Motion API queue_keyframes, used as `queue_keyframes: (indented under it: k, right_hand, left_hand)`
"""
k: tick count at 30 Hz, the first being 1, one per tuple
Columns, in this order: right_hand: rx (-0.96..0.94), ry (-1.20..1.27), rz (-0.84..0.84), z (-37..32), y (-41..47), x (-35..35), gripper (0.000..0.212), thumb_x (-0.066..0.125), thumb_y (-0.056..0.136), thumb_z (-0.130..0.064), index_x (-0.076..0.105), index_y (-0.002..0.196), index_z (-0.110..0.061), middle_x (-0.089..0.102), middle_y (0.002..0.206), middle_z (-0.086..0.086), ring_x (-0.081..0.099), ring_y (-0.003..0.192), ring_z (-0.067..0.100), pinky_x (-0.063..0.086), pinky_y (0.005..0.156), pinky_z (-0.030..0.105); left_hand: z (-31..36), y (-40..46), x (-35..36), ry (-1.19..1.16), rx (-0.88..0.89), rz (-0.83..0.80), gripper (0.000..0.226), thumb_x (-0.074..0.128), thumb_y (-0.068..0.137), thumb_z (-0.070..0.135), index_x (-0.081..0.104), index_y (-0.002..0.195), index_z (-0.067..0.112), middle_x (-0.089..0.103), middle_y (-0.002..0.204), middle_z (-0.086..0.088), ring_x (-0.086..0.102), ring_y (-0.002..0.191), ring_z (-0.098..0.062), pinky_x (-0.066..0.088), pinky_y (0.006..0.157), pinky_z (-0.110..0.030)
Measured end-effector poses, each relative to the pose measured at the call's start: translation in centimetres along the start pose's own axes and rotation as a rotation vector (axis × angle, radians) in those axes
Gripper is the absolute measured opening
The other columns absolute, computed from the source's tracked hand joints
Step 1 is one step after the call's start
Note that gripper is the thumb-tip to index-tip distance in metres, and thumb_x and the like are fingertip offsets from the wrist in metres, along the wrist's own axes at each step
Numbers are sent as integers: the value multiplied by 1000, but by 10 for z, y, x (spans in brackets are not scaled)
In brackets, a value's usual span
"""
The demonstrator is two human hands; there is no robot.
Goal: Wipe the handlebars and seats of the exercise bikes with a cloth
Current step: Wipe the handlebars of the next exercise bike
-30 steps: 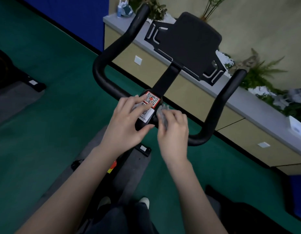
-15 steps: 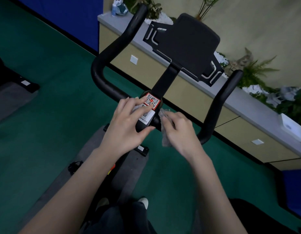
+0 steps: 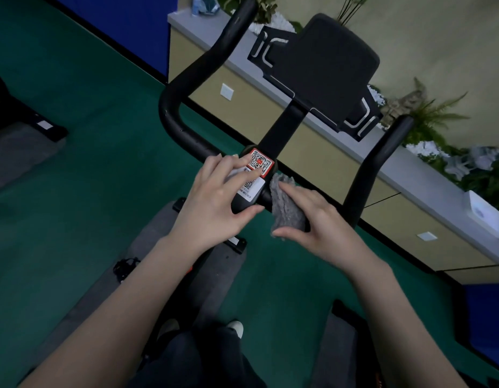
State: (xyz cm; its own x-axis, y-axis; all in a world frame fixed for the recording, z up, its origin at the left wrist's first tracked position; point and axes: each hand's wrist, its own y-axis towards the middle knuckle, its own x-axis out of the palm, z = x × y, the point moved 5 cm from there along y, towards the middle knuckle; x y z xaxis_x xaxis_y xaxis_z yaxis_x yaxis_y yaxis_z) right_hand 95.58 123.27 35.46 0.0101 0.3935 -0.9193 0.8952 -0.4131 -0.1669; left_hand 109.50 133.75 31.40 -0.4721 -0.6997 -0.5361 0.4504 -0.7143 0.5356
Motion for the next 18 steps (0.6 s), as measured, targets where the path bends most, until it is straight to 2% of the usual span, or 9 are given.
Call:
queue_keyframes:
  k: [7, 12, 15, 18]
  right_hand:
    - [78, -212, 209, -23, 6, 15, 78, 67, 82, -40, 39, 142, 2, 54, 127, 20, 50, 115, 34, 39, 102, 42]
    - [147, -298, 271, -28, 13, 26, 65, 58, 92, -33, 34, 143, 0, 48, 130, 19, 46, 113, 32, 36, 103, 41]
    - [143, -319, 279, -23, 12, 24, 55, 54, 94, -30, 41, 138, -1, 51, 125, 17, 48, 111, 32, 39, 98, 41]
    - [149, -258, 328, -13, -3, 19, 48, 58, 94, -27, 49, 130, 3, 56, 117, 19, 52, 107, 34, 43, 96, 43]
  left_hand:
    - [0, 0, 0, -16, -6, 6, 53, 72, 72, 38, 64, 116, 11, 56, 123, -7, 46, 110, -30, 43, 94, -49]
    - [2, 0, -1, 9, -5, 4, 53, 72, 72, 39, 64, 116, 11, 56, 123, -7, 47, 110, -31, 42, 94, -50]
    - [2, 0, -2, 41, 4, -5, 54, 71, 73, 42, 65, 116, 12, 57, 123, -5, 48, 112, -31, 40, 96, -47]
    - [3, -1, -2, 67, -8, -12, 54, 73, 72, 41, 65, 117, 14, 57, 124, -4, 48, 112, -29, 37, 98, -42]
